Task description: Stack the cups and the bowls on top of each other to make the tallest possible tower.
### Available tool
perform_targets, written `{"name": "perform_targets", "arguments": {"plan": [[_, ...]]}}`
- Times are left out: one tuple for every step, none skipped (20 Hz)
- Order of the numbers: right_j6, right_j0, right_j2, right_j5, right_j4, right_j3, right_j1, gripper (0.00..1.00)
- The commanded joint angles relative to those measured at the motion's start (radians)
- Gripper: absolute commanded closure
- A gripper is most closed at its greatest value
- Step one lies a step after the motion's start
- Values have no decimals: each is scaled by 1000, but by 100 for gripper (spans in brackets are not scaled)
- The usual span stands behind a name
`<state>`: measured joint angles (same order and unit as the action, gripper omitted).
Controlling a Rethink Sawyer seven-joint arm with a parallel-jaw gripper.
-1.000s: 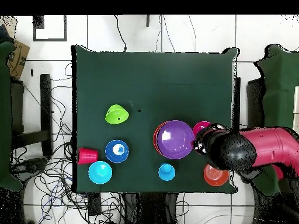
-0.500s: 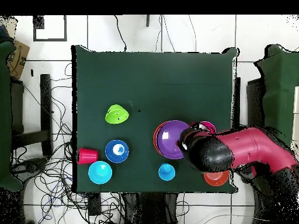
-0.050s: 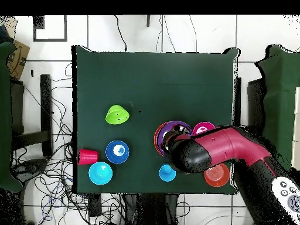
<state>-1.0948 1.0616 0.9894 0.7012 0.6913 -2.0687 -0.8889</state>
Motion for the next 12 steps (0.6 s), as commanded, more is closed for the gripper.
{"name": "perform_targets", "arguments": {"plan": [[-144,-99,-146,-22,72,-50,80,0],[-149,-104,-147,-33,68,-57,70,0],[-142,-101,-143,-32,57,-72,49,0],[-134,-98,-140,-31,45,-87,28,0],[-128,-97,-138,-27,38,-103,11,0],[-122,-96,-137,-24,31,-119,-7,0],[-126,-101,-138,-28,29,-133,-20,0],[-134,-112,-144,-36,35,-138,-22,0],[-148,-126,-153,-43,42,-146,-27,0],[-166,-143,-169,-52,56,-145,-25,0],[-187,-160,-188,-60,72,-147,-28,0],[-204,-178,-209,-62,92,-143,-23,0]]}}
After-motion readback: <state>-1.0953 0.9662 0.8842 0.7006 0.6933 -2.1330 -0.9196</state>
